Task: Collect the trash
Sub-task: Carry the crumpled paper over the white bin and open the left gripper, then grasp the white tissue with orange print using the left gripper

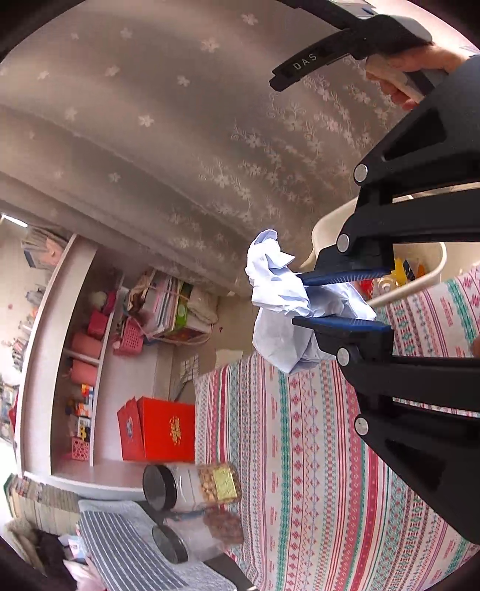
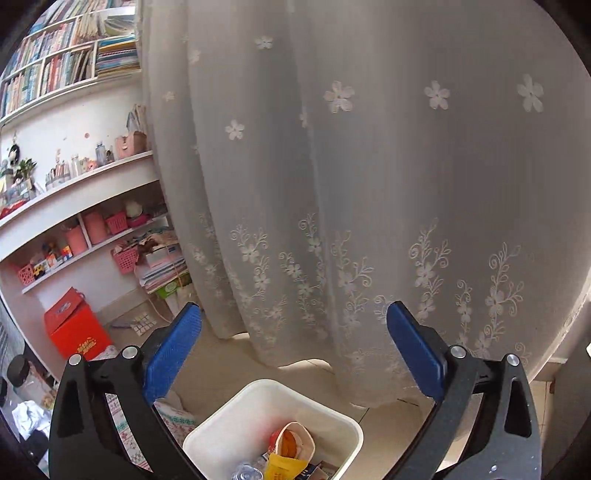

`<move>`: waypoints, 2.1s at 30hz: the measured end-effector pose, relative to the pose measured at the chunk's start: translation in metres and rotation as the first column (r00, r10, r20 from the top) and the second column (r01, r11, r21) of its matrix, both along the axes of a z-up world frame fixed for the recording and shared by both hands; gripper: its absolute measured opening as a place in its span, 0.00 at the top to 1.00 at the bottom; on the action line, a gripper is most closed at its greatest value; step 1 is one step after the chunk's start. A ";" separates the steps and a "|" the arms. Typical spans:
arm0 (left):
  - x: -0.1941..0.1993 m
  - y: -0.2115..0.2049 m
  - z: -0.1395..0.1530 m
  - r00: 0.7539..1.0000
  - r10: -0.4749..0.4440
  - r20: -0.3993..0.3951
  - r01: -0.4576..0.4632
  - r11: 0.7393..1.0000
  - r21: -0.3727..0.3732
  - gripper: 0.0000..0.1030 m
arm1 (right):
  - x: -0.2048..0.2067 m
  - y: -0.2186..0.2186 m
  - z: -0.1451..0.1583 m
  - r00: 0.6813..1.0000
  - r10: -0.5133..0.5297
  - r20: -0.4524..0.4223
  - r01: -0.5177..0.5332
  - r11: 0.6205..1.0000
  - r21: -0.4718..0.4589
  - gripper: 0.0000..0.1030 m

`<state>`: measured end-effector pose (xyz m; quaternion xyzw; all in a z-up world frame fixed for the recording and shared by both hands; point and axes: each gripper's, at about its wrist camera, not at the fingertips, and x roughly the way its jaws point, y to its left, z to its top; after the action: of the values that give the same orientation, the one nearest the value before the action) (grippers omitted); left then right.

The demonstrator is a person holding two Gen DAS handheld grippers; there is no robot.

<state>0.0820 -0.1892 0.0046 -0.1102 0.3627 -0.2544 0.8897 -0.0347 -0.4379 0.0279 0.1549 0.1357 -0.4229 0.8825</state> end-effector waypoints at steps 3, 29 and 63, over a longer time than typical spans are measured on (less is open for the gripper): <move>-0.001 -0.034 0.003 0.999 -0.051 0.001 0.051 0.999 -0.003 0.84 | -0.012 -0.016 0.001 0.998 -0.049 0.028 0.048 0.998 0.044 0.07; -0.007 0.021 -0.106 0.866 -0.322 -0.383 0.497 0.635 0.592 0.20 | 0.008 0.026 -0.001 0.990 0.137 0.015 -0.138 0.987 0.082 0.07; 0.023 0.163 -0.169 0.920 0.011 -0.393 0.191 0.861 0.472 0.64 | 0.093 0.183 -0.023 0.896 0.416 0.152 -0.441 0.807 0.392 0.07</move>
<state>0.1050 -0.0263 -0.1640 0.0947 0.5873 -0.1670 0.7863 0.0581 -0.2553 0.0051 0.3173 0.2284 -0.1691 0.9048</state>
